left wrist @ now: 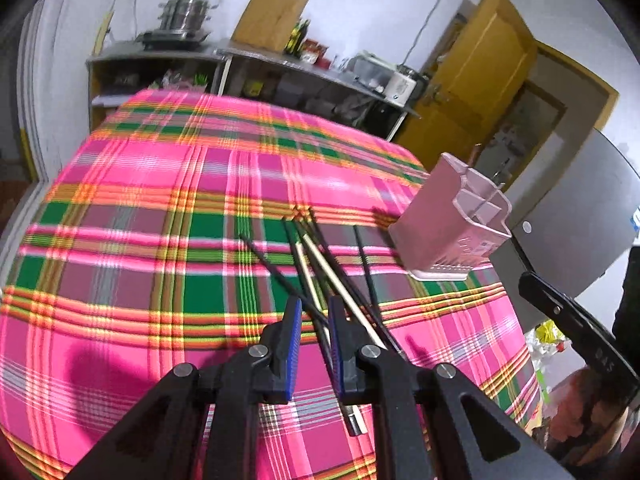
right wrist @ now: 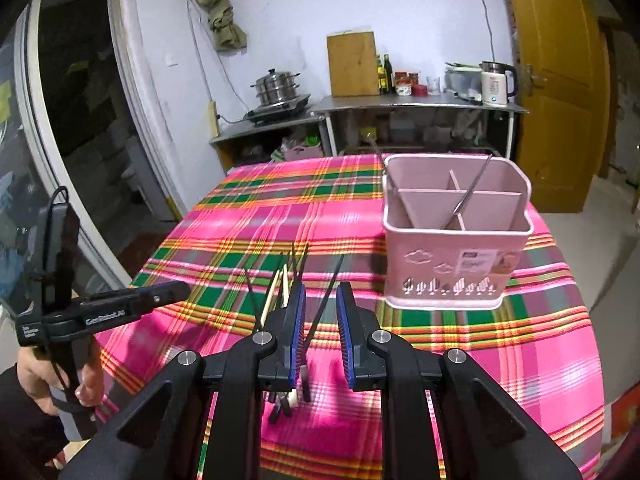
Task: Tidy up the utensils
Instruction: 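Move both grippers back down to the utensil pile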
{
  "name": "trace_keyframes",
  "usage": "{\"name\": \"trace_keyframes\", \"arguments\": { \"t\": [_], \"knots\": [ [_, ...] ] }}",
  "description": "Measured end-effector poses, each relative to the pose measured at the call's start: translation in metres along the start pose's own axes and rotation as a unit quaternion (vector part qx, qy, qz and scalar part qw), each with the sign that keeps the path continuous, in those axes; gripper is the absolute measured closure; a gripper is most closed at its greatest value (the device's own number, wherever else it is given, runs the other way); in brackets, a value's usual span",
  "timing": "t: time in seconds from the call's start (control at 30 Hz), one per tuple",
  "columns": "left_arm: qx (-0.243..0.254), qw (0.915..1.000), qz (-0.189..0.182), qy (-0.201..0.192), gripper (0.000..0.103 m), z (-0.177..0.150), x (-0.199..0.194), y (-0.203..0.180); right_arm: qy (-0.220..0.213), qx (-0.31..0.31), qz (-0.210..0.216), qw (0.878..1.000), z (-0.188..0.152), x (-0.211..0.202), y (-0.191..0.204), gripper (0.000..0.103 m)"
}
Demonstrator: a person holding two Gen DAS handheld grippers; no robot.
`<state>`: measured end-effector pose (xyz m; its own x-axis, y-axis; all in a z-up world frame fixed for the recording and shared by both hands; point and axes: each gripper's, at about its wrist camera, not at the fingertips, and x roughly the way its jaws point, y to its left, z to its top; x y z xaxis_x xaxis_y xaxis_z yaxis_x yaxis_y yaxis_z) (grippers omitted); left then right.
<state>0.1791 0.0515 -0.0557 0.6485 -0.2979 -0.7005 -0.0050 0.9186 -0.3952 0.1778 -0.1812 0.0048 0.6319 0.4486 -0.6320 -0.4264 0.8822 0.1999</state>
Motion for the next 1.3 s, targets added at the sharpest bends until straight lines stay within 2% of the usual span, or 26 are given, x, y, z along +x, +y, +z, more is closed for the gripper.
{"name": "trace_keyframes", "arguments": {
  "t": [0.1,0.27,0.47,0.7,0.87,1.0,1.3],
  "knots": [
    [-0.022,0.9997,0.002,0.013,0.090,0.001,0.016,0.009,0.012,-0.008,0.006,1.000,-0.003,0.011,0.004,0.087],
    [-0.057,0.9981,0.003,0.022,0.070,0.007,0.040,0.021,0.031,-0.015,0.012,0.999,-0.006,0.031,0.010,0.087],
    [-0.080,0.9961,0.019,0.033,0.068,0.016,0.071,0.027,0.042,-0.020,0.015,0.999,-0.005,0.049,0.012,0.087],
    [-0.073,0.9955,0.044,0.040,0.068,0.021,0.093,0.023,0.052,-0.022,0.013,0.998,-0.002,0.069,0.012,0.087],
    [-0.049,0.9958,0.068,0.034,0.076,0.018,0.099,0.019,0.061,-0.026,0.015,0.998,0.001,0.088,0.013,0.087],
    [-0.051,0.9954,0.076,0.030,0.085,0.019,0.099,0.023,0.074,-0.032,0.021,0.997,0.003,0.110,0.016,0.087],
    [-0.078,0.9944,0.064,0.028,0.092,0.018,0.097,0.032,0.114,-0.051,0.035,0.992,0.012,0.165,0.025,0.093]
  ]
}}
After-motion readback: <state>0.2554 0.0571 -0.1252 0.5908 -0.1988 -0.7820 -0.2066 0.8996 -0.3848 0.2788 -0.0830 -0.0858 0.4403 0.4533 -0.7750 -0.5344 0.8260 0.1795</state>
